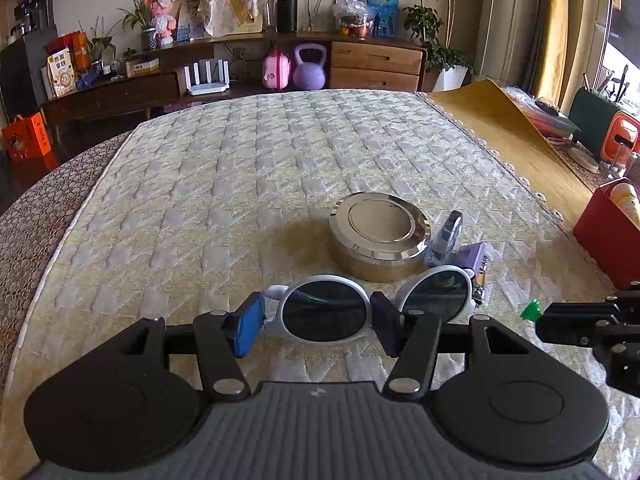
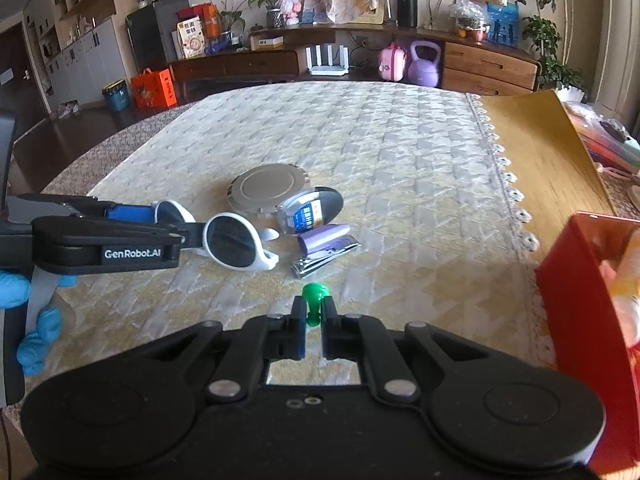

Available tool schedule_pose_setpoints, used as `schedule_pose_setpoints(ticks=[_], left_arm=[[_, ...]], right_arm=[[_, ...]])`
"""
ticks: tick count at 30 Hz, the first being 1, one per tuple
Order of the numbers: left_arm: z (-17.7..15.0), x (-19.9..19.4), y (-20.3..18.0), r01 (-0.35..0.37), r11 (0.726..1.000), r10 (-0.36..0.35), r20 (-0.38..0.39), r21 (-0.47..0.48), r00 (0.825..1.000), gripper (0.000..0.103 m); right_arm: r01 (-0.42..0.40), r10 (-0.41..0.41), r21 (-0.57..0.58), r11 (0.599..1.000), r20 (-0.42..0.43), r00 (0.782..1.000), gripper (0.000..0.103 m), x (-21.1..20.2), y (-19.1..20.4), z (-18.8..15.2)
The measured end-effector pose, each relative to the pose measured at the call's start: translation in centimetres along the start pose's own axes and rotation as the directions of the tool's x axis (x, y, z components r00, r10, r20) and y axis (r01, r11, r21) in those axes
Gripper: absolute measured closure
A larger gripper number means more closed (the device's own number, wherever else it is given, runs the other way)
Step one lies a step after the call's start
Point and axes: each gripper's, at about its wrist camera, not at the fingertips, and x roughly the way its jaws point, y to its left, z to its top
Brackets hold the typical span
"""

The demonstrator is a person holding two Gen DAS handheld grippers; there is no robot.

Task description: Organize rigid objects

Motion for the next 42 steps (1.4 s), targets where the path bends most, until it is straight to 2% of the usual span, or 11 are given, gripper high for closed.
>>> schedule_pose_setpoints(ticks=[7, 13, 22, 29, 42], left_arm=[[0.4, -2.0, -0.5, 0.012, 1.000, -0.012, -0.005, -0.004, 1.000, 0.046], [1.0, -3.8, -1.3, 0.049, 0.998, -0.050, -0.018, -0.027, 0.999, 0.046], [2.0, -6.9, -4.2, 0.095, 0.995, -0.095, -0.001, 0.006, 0.996, 0.046], [2.9, -8.6, -7.7, 0.133, 0.989, -0.134, 0.014, 0.058, 0.991, 0.046], [3.6, -8.4, -15.5, 0.223, 0.966, -0.224, -0.009, 0.132, 0.975, 0.046]], right_arm=[[0.008, -0.008, 0.017, 1.000, 0.033, 0.999, 0.097, -2.8, -0.6, -0.2], [0.009, -0.011, 0.033, 0.999, 0.073, 0.997, 0.097, -5.9, -1.4, -0.2], [0.021, -0.028, 0.054, 0.998, 0.128, 0.991, 0.097, -9.9, -2.9, -1.0], [0.040, -0.054, 0.091, 0.995, 0.163, 0.985, 0.097, -12.7, -4.9, -1.8], [0.116, -0.151, 0.176, 0.978, 0.202, 0.968, 0.097, -16.1, -10.9, -3.5]])
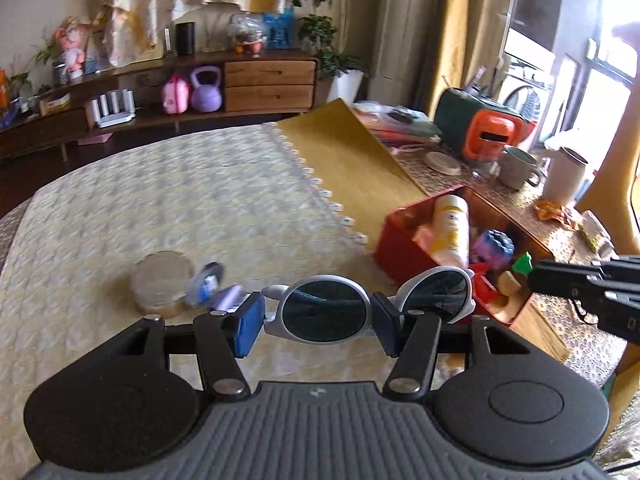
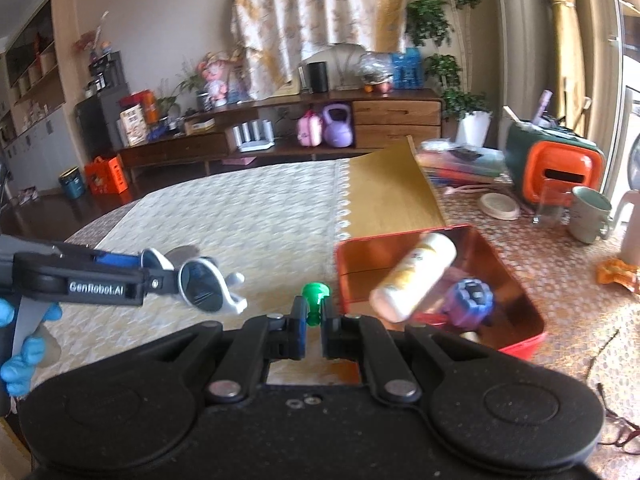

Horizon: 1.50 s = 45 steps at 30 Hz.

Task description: Organize rigid objects

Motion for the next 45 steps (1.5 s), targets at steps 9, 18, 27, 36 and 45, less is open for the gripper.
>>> schedule_pose_setpoints(ticks=[9, 18, 27, 36, 45], left_arm=[[1.0, 2.6, -5.9, 0.058, 0.995, -0.056, -0.023, 0.086, 0.998, 0.046], [2.1, 5.7, -11.2, 0.091, 0.984, -0.084, -0.048, 0.152, 0.995, 0.046], [2.7, 9.2, -14.4, 0.082, 0.980, -0.067, -0.084, 0.184, 0.994, 0.046], [2.7, 11.8, -15.0, 0.073, 0.985, -0.053, -0.129, 0.157, 0.990, 0.046], [2.2, 13.3, -16.2, 0.057, 0.979, -0.026, -0.156, 0.197, 0.987, 0.046]], right_arm=[[0.081, -0.082, 0.056, 0.995, 0.007, 0.997, 0.097, -0.6, -5.8, 0.0], [0.140, -0.139, 0.076, 0.987, -0.020, 0.990, 0.097, 0.2, -10.6, 0.1], [0.156, -0.151, 0.080, 0.984, -0.073, 0.986, 0.097, 2.5, -13.3, -0.1], [0.145, -0.132, 0.113, 0.983, -0.114, 0.985, 0.097, 4.6, -14.2, -0.5], [0.146, -0.128, 0.110, 0.983, -0.149, 0.980, 0.097, 5.7, -14.4, -0.8]])
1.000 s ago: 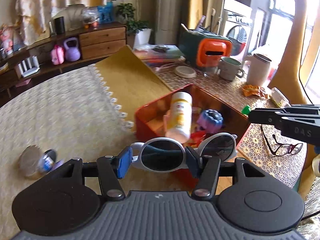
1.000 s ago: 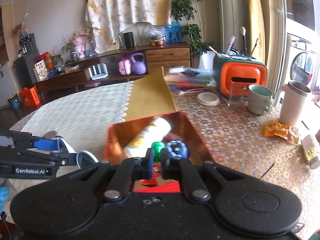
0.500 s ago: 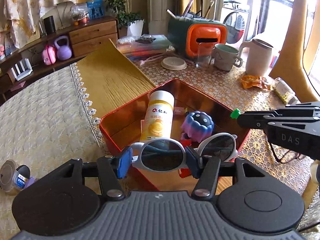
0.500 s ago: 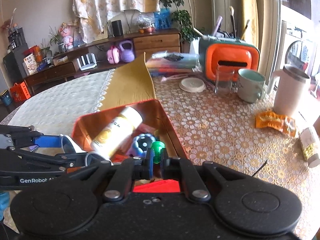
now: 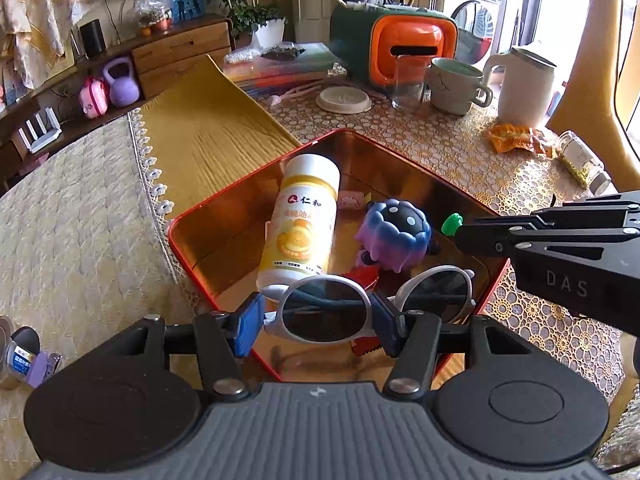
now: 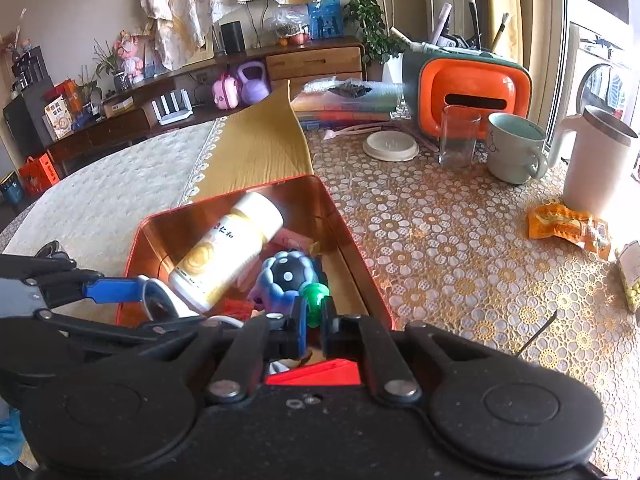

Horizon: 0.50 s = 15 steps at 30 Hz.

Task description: Organize rigid objects

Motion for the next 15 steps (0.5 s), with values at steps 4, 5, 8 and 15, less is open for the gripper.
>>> schedule_pose_setpoints(ticks=[4, 5, 8, 15], left_arm=[[0.0, 0.7, -0.4, -0.006, 1.000, 0.006, -0.015, 0.021, 1.000, 0.046], [0.0, 0.9, -0.5, 0.000, 1.000, 0.001, -0.024, 0.022, 1.000, 0.046], [0.2, 1.3, -0.6, 0.001, 1.000, 0.000, -0.034, 0.026, 0.999, 0.046], [0.6, 1.5, -0.4, 0.019, 1.000, -0.018, -0.048, 0.021, 0.999, 0.046]], right_arm=[[0.003, -0.003, 0.000, 1.000, -0.016, 1.000, 0.097, 0.5, 0.0, 0.0], [0.004, -0.004, -0.002, 1.000, -0.019, 1.000, 0.097, 0.6, 0.0, 0.0], [0.002, -0.002, 0.003, 1.000, -0.028, 1.000, 0.097, 1.0, 0.0, 0.0], [0.006, -0.005, 0.019, 1.000, -0.032, 0.999, 0.096, 1.4, -0.2, -0.1]])
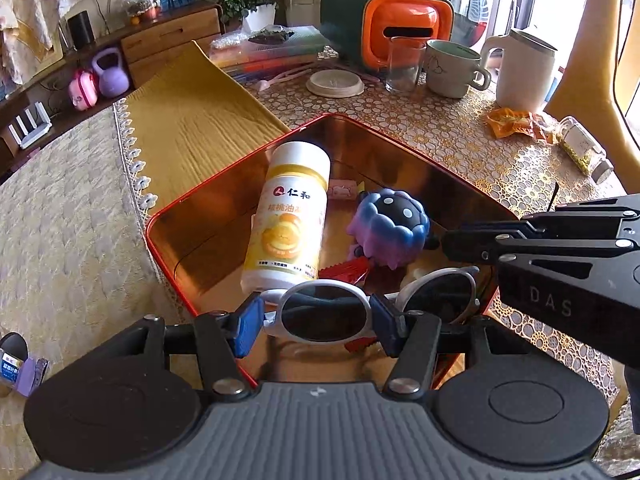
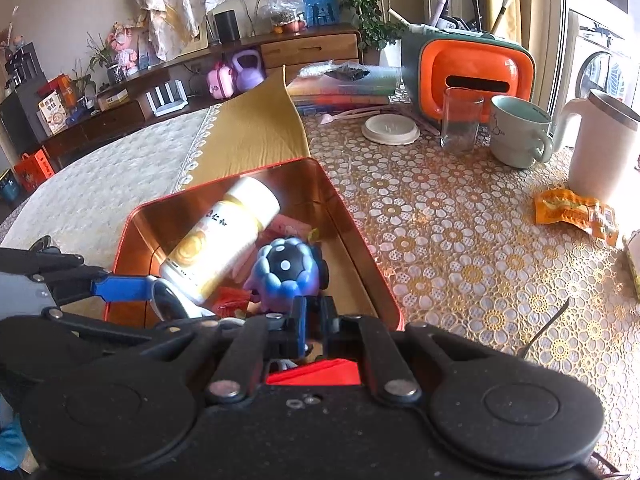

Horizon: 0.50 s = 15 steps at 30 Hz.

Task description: Organize rigid objects

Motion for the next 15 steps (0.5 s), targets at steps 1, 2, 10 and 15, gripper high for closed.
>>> schedule_pose_setpoints(ticks=[1, 2, 10, 15], left_arm=[[0.0, 0.0, 0.0, -0.001, 1.000, 0.001, -0.004, 0.004, 1.000, 0.046], [0.0, 0.0, -0.1, -0.004, 1.000, 0.004, -0.007, 0.007, 1.000, 0.046], [-0.3, -0.5, -0.2, 0.027, 1.000, -0.027, -0.015, 0.004, 1.000, 0.040], [-0.7, -1.5, -0.3, 0.042, 0.999, -0.042, -0.001, 0.005, 0.999, 0.036]], right_arm=[[-0.002, 0.002, 0.003, 1.000, 0.002, 1.000, 0.096, 0.0, 0.0, 0.0], [-0.004, 0.004, 0.006, 1.000, 0.003, 1.000, 0.096, -0.1, -0.1, 0.0], [-0.011, 0.011, 0.033, 0.999, 0.020, 1.000, 0.096, -0.9, -0.2, 0.0], [-0.023, 0.023, 0.046, 0.999, 0.020, 1.000, 0.095, -1.4, -0.1, -0.1]])
